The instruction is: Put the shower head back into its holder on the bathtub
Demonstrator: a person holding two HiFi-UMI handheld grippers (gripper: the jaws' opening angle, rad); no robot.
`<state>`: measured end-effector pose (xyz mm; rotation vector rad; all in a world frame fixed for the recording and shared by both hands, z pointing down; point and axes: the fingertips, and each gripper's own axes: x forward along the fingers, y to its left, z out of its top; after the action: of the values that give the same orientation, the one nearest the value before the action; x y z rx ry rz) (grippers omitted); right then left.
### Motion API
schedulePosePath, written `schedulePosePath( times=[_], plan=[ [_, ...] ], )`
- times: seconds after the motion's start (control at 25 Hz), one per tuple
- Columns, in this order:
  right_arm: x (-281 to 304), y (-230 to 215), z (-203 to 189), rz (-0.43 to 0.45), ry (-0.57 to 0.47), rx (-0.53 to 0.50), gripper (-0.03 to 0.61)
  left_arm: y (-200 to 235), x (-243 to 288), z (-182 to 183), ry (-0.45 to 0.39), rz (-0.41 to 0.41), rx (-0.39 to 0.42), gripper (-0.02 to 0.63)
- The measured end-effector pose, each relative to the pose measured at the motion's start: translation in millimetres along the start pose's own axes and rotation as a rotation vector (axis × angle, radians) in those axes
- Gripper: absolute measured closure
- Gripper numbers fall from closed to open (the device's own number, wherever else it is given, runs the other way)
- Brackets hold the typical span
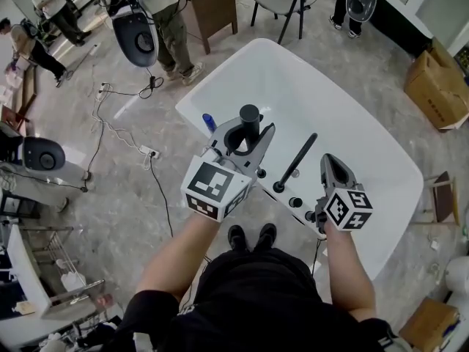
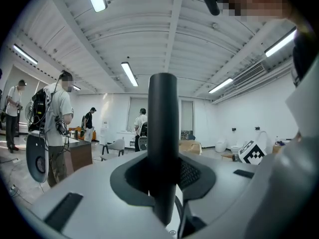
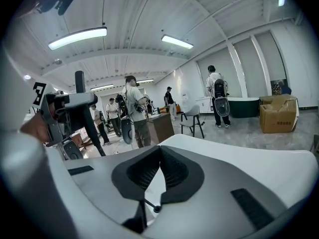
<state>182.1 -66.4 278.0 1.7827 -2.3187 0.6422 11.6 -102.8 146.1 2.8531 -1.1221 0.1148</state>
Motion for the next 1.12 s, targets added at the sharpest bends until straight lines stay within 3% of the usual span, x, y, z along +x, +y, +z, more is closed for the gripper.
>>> schedulePosePath(
  times=[0.4, 1.12],
  plan=[
    [10, -13, -1, 0.005, 0.017, 0.015, 0.565, -3, 26, -43, 0.083, -0.039, -0.016, 0.506],
    [73, 0, -77, 0.121, 0.113, -0.036, 0.565, 21, 75, -220, 0.227, -0.039, -0.116, 0.506]
  ],
)
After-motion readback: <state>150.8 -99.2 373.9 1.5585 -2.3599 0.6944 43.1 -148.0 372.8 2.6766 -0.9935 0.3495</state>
